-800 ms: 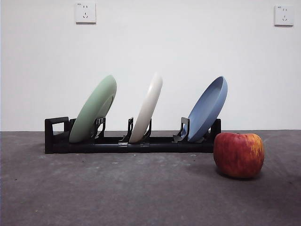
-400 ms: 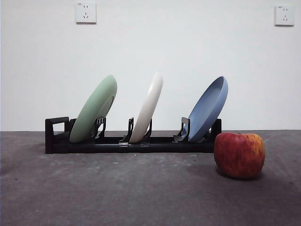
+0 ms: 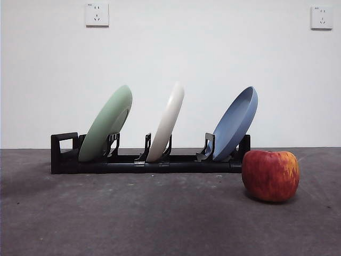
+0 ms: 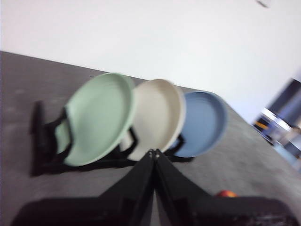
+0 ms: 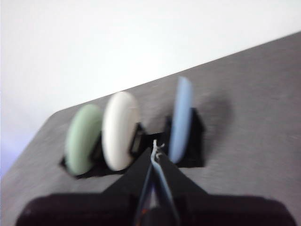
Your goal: Take the green plate from the plate rack,put the plate on the table,take the apple from the table,put the apple in the plate
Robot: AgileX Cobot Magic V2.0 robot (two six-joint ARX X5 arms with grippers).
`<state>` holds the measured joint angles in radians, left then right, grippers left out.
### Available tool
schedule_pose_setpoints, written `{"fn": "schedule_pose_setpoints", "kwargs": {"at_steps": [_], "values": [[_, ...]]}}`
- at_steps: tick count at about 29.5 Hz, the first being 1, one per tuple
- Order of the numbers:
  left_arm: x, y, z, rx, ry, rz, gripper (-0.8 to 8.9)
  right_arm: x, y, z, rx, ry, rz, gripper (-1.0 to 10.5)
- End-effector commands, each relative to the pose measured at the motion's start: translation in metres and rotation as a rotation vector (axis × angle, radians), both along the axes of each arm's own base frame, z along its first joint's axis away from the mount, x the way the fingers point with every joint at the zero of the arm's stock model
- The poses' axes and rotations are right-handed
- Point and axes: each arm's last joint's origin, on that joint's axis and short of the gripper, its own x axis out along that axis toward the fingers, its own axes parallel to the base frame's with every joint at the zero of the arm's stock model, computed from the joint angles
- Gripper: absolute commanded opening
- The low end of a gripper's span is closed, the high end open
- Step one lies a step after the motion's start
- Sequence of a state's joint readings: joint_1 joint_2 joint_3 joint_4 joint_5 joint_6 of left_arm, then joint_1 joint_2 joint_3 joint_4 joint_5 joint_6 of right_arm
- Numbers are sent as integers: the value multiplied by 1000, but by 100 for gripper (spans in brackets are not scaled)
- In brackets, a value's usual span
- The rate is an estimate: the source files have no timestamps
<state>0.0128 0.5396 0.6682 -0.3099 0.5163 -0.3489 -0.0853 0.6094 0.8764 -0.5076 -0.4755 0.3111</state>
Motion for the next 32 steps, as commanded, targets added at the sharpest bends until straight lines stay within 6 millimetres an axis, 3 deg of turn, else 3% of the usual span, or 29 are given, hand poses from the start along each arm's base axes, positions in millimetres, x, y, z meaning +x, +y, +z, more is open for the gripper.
{"fn": "schedule_pose_setpoints", "kwargs": {"at_steps": [1, 5, 9, 14, 20, 22, 25, 26, 32], "values": [[14, -1, 22, 29, 14, -79, -5, 14, 2, 26, -32, 11, 117, -11], [38, -3, 50, 75, 95, -148, -5, 35, 3, 50, -64, 103, 213, -11], [63, -6, 68, 148, 193, -202, -5, 60, 11, 58, -103, 224, 283, -11], [97, -17, 77, 216, 313, -285, -5, 97, 29, 54, -192, 373, 323, -11], [130, -38, 74, 240, 387, -375, 0, 133, 58, 41, -288, 480, 357, 8], [138, -44, 71, 259, 397, -378, 30, 141, 66, 38, -300, 493, 378, 128], [143, -54, 69, 331, 390, -323, 332, 148, 71, 39, -308, 486, 382, 501], [144, -57, 69, 350, 379, -305, 381, 149, 71, 40, -313, 480, 374, 572], [160, -72, 78, 389, 332, -233, 383, 148, 71, 49, -321, 453, 350, 567]]}}
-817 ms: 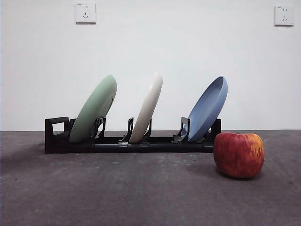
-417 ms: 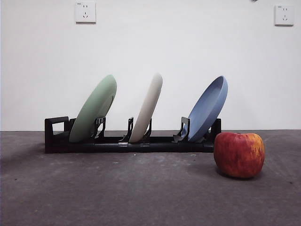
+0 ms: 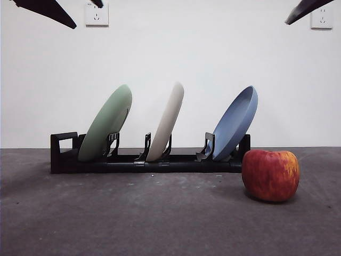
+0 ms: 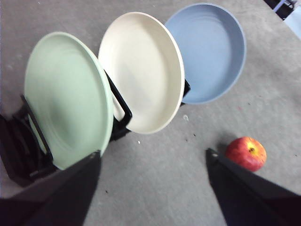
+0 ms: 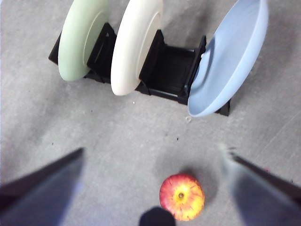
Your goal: Take the green plate from the plate rack,put the plate on the table,take the apple from the table,put the apple in the plate
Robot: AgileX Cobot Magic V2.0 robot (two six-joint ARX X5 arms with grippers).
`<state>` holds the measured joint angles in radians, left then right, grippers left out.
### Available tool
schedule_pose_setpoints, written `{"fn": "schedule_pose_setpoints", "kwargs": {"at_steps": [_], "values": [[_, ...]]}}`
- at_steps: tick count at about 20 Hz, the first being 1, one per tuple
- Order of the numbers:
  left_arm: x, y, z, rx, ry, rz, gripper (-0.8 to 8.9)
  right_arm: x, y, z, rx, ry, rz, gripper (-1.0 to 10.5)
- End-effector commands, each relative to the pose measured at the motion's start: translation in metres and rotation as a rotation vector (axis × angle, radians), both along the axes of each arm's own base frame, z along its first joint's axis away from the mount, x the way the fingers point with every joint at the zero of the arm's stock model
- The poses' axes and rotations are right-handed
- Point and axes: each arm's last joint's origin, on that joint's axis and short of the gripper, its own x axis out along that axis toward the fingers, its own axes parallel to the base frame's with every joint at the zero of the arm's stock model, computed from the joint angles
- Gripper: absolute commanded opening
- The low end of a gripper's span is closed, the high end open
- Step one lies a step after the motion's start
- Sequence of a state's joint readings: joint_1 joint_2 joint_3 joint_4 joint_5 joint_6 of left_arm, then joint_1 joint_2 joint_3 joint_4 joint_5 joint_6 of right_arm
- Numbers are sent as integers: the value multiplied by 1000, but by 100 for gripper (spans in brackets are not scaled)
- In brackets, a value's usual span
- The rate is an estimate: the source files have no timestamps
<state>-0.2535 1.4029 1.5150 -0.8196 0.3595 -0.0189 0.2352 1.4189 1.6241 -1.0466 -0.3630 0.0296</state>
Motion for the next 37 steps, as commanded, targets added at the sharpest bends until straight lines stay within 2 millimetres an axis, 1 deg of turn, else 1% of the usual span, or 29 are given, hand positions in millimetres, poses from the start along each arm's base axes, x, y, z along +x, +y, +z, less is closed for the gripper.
{"fn": "schedule_pose_setpoints", "kwargs": {"at_steps": [1, 3, 5, 8, 11, 15, 17, 19, 21, 22, 27, 28, 33, 35, 37], "values": [[14, -7, 6, 25, -13, 28, 383, 2, 1, 2, -1, -13, 3, 567], [32, -16, 12, 60, -3, 47, 383, 2, 1, 3, 0, -15, 3, 567], [53, -24, 14, 92, 22, 61, 383, 2, 1, 3, -2, -11, 3, 567], [82, -36, 7, 124, 60, 65, 382, 2, 1, 3, -4, -9, 2, 567], [108, -45, -14, 140, 115, 84, 382, 2, 1, 3, -4, -9, 2, 566], [130, -53, -49, 168, 200, 98, 381, 2, 1, 3, -4, -10, 2, 566], [138, -56, -63, 175, 229, 99, 377, 2, 1, 3, -4, -10, 2, 566], [143, -59, -73, 174, 249, 101, 376, 2, 1, 3, -4, -10, 2, 566], [145, -60, -76, 177, 253, 102, 371, 2, 1, 3, -5, -11, 3, 566], [146, -61, -76, 174, 248, 101, 344, 2, 1, 3, -6, -11, 3, 566], [146, -62, -75, 168, 240, 97, 0, 2, 1, 3, -5, -15, 3, 564], [146, -62, -75, 168, 239, 96, -12, 2, 1, 3, -5, -14, 3, 563], [143, -67, -73, 127, 259, 87, -9, 3, 0, 2, -27, -19, -18, 563], [140, -69, -65, 79, 258, 57, -9, 3, 0, 2, -32, -20, -23, 563], [134, -77, -44, 59, 220, 36, -9, 3, 0, 2, -32, -17, -24, 563]]}}
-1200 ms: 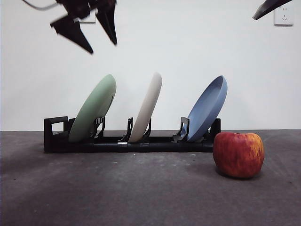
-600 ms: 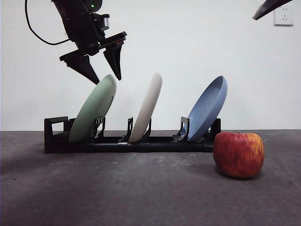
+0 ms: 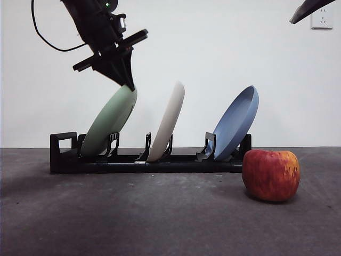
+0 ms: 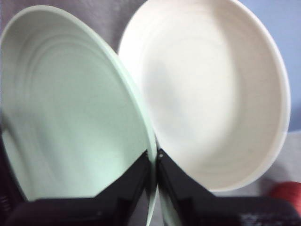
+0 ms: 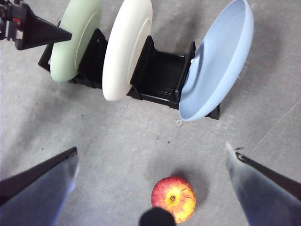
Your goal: Take the green plate from the plate rack,put the plate on the table,take the apple from the table,put the apple in the plate
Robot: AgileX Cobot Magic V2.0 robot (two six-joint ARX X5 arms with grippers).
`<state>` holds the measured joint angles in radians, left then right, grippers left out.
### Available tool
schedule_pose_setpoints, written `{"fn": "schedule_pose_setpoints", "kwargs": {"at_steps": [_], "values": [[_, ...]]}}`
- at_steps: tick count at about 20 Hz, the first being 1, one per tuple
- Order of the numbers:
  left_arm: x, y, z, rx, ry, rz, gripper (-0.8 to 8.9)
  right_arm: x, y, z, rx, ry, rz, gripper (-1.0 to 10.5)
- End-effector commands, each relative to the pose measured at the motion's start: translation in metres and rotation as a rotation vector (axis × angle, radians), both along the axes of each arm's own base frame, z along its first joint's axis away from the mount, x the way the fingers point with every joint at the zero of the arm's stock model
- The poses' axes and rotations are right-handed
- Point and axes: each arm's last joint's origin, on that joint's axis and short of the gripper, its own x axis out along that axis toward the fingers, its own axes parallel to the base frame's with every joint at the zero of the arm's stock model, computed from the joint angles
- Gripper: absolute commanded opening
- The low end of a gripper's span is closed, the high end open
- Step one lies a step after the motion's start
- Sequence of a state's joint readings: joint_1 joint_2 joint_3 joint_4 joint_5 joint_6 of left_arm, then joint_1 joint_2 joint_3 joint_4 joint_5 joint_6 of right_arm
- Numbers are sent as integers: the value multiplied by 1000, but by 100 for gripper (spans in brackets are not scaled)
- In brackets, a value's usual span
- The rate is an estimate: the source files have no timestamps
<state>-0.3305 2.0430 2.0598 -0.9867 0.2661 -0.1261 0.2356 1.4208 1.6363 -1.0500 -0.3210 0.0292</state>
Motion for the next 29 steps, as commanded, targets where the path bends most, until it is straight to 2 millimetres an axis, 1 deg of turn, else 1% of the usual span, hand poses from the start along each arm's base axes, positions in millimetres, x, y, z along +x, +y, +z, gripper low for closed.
{"fn": "schedule_pose_setpoints", "kwargs": {"at_steps": [1, 3, 4, 5, 7, 9, 12, 14, 15, 16, 18, 20, 21, 23, 25, 27, 29], "values": [[-10, -12, 37, -38, -88, -36, -9, 3, 1, -1, -2, -3, 3, 563], [-24, -20, 74, -62, -163, -72, -9, 3, 1, -1, -2, -3, 3, 563], [-35, -23, 94, -72, -208, -97, -9, 3, 1, -1, -2, -3, 3, 563], [-48, -25, 114, -80, -246, -125, -9, 3, 1, -1, -2, -3, 4, 563], [-81, -29, 150, -72, -325, -190, -9, 3, 1, -1, -3, -3, 4, 563], [-113, -35, 178, -65, -433, -221, -9, 3, 1, -1, -3, -4, 4, 563], [-166, -41, 207, -58, -547, -268, -9, 3, 1, -1, -7, -5, 3, 563], [-203, -46, 219, -17, -613, -299, -9, 3, 0, -1, -18, -7, -7, 563], [-221, -49, 221, 16, -631, -309, -9, 3, 0, -1, -18, -7, -8, 563], [-240, -50, 221, 57, -640, -317, -9, 3, 0, -1, -23, -6, -12, 563], [-273, -50, 209, 150, -630, -343, -9, 3, -1, -1, -38, -9, -26, 563], [-301, -48, 185, 206, -571, -388, -9, 3, -1, -1, -51, -11, -38, 563], [-313, -45, 169, 220, -522, -407, -9, 3, -1, -2, -52, -7, -38, 563], [-329, -37, 137, 251, -433, -411, -9, 2, -2, -3, -58, 14, -38, 563], [-338, -29, 103, 296, -354, -354, -9, 0, -2, -4, -63, 32, -37, 563], [-340, -25, 70, 357, -289, -276, -9, 0, -2, -5, -64, 41, -38, 563], [-339, -26, 39, 434, -237, -200, -9, -1, -2, -5, -64, 44, -38, 563]]}}
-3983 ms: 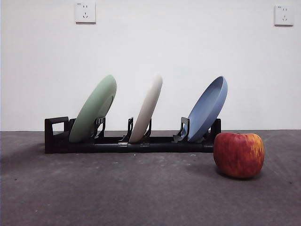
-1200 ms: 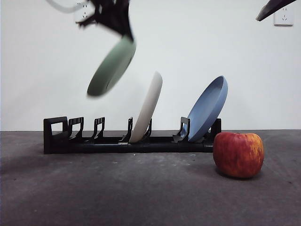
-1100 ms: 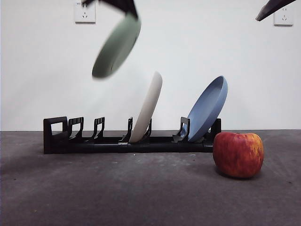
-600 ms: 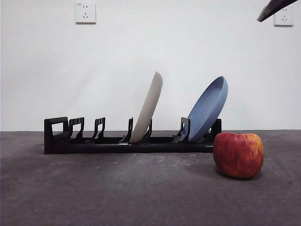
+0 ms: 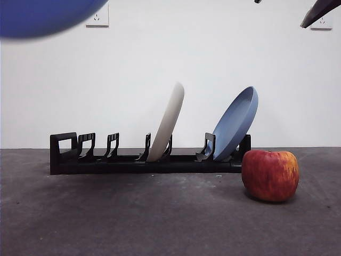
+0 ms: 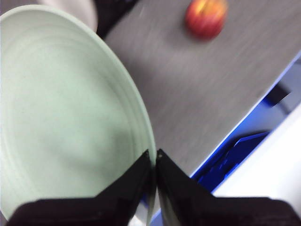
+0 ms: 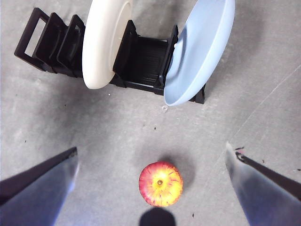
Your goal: Take the green plate from the plate rack,put the plate on the table,take the apple from the table,put the apple in the plate
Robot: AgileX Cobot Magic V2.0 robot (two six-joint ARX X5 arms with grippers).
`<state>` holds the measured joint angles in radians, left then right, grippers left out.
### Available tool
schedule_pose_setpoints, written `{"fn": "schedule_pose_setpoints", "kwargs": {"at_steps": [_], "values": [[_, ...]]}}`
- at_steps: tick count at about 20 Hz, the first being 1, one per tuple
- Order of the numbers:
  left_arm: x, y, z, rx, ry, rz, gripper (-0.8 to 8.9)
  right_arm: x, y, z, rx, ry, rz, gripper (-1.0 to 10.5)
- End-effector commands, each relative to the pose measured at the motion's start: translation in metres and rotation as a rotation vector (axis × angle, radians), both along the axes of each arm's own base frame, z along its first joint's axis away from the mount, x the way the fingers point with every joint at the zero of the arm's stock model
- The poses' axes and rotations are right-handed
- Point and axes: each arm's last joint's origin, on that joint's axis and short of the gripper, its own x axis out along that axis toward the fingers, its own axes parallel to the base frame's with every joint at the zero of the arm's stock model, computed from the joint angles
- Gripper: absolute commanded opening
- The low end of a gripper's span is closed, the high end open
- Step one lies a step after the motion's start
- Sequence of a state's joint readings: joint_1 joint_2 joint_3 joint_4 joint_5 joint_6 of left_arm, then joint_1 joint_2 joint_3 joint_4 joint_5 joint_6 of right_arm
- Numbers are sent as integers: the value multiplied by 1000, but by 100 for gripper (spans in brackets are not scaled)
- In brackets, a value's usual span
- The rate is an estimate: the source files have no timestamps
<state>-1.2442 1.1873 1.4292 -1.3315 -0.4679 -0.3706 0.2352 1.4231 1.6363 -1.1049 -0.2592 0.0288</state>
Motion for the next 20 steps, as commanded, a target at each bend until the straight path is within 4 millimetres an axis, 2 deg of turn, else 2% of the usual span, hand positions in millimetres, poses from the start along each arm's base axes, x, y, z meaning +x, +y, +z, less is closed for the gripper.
{"fn": "schedule_pose_setpoints", "kwargs": {"at_steps": [1, 4, 7, 11, 14, 17, 20], "values": [[2, -3, -33, 47, 17, 146, -9, 2, 0, -1, -5, 2, 1, 563], [11, -25, -71, 46, -15, 165, -9, 1, 0, -1, 0, 13, -7, 563], [24, -55, -93, 25, -45, 114, -9, 0, 0, -2, 4, 29, -16, 563], [51, -91, -129, 97, -65, 35, -9, 0, 0, -2, 4, 34, -19, 563], [76, -104, -162, 172, -44, 53, -9, 0, 0, -2, 4, 35, -19, 563], [98, -113, -193, 158, 60, 39, -9, 0, 0, -2, 4, 34, -19, 563], [107, -119, -215, 133, 163, 13, -9, 0, 0, -2, 2, 30, -21, 563]]}}
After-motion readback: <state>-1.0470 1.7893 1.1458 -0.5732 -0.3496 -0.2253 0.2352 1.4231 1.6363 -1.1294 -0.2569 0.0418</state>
